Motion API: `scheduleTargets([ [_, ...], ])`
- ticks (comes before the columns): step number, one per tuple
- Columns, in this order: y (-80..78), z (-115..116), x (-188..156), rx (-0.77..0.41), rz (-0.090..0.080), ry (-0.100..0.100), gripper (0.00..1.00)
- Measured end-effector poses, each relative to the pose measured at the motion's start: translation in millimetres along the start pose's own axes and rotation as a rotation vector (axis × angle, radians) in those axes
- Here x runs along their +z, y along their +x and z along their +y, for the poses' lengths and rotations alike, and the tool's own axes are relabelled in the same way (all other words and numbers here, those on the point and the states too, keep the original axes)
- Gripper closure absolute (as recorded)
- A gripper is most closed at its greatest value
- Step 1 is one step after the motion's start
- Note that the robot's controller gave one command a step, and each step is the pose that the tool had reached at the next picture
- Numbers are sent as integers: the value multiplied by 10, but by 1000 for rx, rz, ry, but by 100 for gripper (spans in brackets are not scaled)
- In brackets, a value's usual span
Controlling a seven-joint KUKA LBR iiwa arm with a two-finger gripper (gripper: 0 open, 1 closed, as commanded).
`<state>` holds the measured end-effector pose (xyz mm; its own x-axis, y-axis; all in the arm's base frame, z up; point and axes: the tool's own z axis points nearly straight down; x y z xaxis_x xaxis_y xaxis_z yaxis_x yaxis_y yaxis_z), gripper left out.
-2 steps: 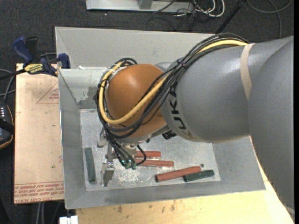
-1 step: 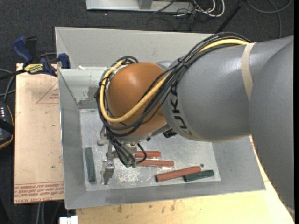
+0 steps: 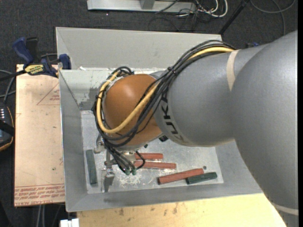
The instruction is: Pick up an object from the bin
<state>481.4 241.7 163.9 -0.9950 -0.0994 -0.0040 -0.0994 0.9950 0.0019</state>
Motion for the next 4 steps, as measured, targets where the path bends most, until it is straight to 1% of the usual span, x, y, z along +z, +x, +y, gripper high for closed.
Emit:
scheduleTargets([
  [1, -70, 100, 836, -312, -16, -9, 100],
  [2, -70, 100, 836, -313, -15, -9, 100],
  [3, -24, 0, 403, -293, 5, 0, 100],
  [4, -188, 46, 99, -321, -2, -1, 100],
])
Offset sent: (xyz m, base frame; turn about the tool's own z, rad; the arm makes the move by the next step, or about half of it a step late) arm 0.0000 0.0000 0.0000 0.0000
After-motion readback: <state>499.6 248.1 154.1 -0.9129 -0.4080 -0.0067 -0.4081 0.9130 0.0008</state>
